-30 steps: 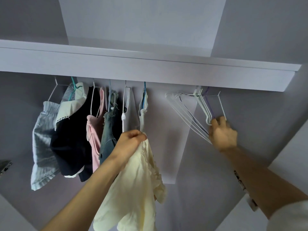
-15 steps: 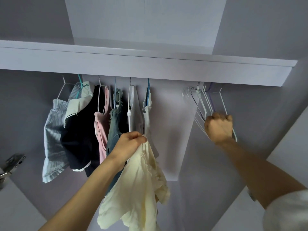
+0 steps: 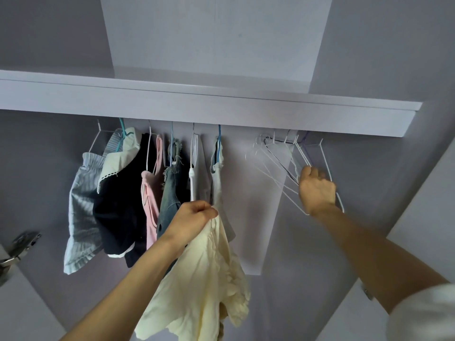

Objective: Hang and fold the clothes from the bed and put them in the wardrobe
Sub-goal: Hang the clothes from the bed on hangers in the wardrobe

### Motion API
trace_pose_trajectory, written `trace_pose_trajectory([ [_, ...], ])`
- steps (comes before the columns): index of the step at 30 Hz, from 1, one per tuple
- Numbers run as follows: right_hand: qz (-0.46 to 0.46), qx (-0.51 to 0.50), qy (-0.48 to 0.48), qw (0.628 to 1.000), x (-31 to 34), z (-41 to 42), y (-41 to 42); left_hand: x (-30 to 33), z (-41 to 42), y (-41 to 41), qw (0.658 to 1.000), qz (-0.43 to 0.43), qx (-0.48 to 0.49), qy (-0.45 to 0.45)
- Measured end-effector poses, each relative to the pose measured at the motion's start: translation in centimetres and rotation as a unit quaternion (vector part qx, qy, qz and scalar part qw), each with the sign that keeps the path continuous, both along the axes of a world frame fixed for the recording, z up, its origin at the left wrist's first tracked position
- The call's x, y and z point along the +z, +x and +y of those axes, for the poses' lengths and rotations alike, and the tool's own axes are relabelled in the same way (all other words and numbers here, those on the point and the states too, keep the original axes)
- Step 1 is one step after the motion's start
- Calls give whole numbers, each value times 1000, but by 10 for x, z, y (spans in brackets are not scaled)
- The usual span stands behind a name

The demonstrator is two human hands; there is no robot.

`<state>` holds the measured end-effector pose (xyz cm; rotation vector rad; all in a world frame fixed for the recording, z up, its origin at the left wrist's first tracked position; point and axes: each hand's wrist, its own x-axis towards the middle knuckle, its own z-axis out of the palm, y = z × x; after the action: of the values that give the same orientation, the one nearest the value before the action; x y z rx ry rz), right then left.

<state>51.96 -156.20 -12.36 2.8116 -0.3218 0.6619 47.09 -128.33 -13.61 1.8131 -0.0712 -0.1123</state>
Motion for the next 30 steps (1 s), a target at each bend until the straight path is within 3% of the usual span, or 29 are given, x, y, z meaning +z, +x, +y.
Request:
trace_pose_trajectory([
  [7,-123,36,196,972,-3,17,-4,-7,10,-3,1000,-10,-11,7],
  [14,-188,53,486,852,-63,52,-47,-32,30,-26,1000,-10,6,4],
  [17,-220,75,542,808,-105,59,-70,-47,36,-34,1000,-19,21,14],
  [19,-241,70,537,806,-132,63,-85,-56,40,-38,998,-33,20,42],
  [22,-184,73,576,793,-163,66,-106,-64,45,-42,993,-77,9,93],
  [24,-86,92,664,737,-165,66,-111,-69,49,-45,979,-125,11,161],
  [27,45,55,744,665,-159,63,-107,-74,58,-49,927,-204,63,309],
  [28,53,36,746,663,-158,64,-108,-76,61,-52,911,-223,82,336],
  [30,24,14,718,695,-164,72,-113,-77,66,-57,908,-210,107,348],
])
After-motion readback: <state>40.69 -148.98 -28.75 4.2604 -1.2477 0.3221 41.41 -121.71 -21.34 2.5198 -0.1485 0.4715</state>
